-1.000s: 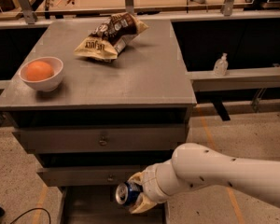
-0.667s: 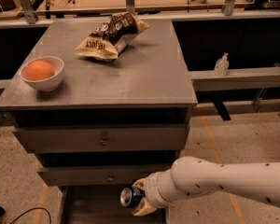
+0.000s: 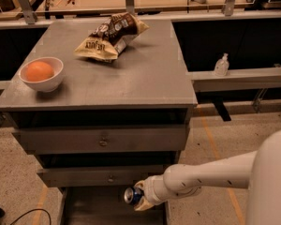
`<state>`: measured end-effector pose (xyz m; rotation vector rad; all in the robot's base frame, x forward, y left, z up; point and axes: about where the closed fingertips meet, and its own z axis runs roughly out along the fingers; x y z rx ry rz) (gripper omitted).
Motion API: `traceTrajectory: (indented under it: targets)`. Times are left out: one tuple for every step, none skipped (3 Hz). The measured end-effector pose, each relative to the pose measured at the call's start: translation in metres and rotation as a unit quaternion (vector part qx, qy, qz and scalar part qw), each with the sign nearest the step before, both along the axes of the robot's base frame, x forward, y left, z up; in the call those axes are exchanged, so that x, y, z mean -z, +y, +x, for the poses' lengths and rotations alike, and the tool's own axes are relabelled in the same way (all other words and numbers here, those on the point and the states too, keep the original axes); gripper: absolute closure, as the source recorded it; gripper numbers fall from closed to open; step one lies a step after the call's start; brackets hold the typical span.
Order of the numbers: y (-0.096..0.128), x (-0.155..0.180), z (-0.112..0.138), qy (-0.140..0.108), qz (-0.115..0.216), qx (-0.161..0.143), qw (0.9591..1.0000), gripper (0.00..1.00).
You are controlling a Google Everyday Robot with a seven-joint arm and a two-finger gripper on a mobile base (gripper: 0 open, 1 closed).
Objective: Place pepsi can into bottom drawer
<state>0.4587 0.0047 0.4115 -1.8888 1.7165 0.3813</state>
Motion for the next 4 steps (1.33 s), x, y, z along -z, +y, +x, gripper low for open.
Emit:
traceTrajectory:
  targets:
    - [0.005,0.033,-0.018,0.034,0.008,0.003,0.9994,1.00]
    - [0.005,0.033,-0.019,0.034,0.008,0.003,0.9994,1.00]
    - [0.007,0.053,-0.013,0.044,0.017,0.014,0.9988,1.00]
    - [0.016,0.088,-0.001,0.060,0.026,0.018,0.9977,1.00]
